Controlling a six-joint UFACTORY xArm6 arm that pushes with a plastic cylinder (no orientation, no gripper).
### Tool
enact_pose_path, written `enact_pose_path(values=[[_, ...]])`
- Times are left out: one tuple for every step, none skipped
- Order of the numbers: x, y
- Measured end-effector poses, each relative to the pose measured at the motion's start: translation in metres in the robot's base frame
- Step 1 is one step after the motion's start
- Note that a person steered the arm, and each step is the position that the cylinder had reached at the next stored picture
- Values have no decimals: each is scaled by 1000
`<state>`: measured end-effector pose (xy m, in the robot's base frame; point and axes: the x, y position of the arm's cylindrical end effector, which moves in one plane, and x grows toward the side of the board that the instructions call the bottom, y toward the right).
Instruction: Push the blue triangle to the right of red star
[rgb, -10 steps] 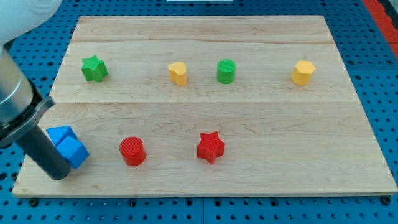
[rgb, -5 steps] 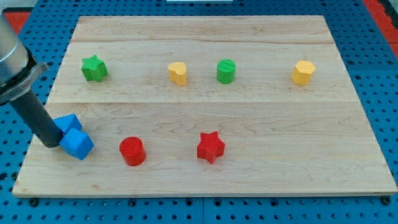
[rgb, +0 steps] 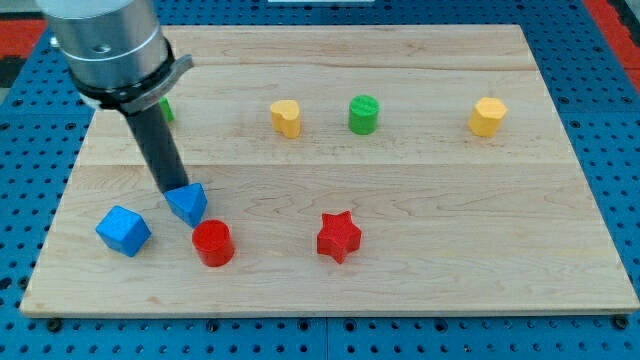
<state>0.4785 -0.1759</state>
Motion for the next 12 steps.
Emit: enact_pose_path(values=[[14,-8],[22,10],[28,36],[37,39],[35,52],[18,97],[4,141],[0,162],[-1,143],[9,109],[20,124],[17,167]])
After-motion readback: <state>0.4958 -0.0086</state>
